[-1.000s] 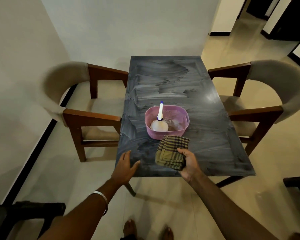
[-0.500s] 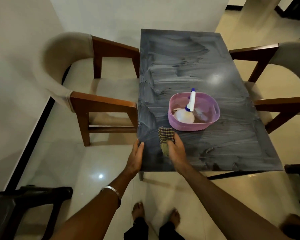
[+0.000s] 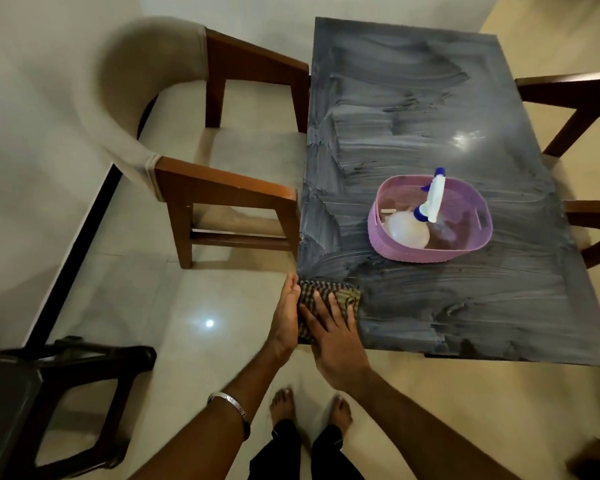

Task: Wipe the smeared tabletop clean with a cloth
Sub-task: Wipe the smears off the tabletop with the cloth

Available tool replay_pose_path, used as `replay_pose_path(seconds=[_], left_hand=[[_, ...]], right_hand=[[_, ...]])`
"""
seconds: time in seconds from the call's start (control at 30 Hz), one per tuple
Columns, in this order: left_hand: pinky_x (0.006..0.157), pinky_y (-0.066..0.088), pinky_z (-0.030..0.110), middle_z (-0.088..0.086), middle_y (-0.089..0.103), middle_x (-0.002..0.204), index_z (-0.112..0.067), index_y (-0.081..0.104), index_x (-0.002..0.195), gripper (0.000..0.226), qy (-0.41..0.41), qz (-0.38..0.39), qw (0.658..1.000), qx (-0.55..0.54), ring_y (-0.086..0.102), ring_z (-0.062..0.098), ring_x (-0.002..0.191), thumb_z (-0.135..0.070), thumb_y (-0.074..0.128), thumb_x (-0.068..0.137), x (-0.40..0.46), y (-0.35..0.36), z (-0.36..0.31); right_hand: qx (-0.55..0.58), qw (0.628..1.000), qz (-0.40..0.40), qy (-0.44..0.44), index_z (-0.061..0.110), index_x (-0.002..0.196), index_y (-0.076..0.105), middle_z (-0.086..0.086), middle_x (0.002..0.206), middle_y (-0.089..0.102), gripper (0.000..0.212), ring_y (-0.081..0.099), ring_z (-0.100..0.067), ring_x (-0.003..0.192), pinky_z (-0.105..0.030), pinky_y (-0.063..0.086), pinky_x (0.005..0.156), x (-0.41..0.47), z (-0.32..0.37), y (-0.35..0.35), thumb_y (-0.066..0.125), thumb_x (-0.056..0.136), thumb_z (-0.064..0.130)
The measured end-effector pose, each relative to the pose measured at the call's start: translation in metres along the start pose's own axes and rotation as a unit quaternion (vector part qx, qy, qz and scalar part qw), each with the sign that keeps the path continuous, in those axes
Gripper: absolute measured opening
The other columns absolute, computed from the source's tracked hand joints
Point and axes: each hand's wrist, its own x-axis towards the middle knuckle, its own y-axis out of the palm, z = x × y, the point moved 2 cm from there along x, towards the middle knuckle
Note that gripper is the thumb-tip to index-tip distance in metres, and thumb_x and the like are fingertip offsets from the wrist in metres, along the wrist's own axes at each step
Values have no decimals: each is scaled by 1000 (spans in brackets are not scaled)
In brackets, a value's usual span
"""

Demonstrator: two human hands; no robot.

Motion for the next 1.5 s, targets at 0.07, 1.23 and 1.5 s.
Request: replay_pose_path(seconds=[0.07,1.23,1.5], left_hand=[[118,29,43,3,34,155,-19,24,153,47,4,0,1000,3,36,17,140,-25,24,106,6,-1,-2],[114,25,31,2,29,158,-17,10,156,62,-63,28,996,-56,32,16,142,-47,10,102,39,-20,-8],[98,33,15,-3,30,157,-19,16,154,55,-44,12,998,-34,37,6,132,-39,8,104,68,-5,-33]], right_hand=[[-9,1000,11,-4,37,157,0,3,165,-13,76,-18,-27,151,-55,-12,119,22,-8,-9,41,93,34],[6,999,35,6,38,157,2,6,165,-14,67,-22,-21,150,-51,-15,117,26,-8,-27,35,100,28],[32,998,45,-2,39,157,6,4,166,-12,72,-16,-25,152,-55,-12,117,130,-42,-66,42,97,24]])
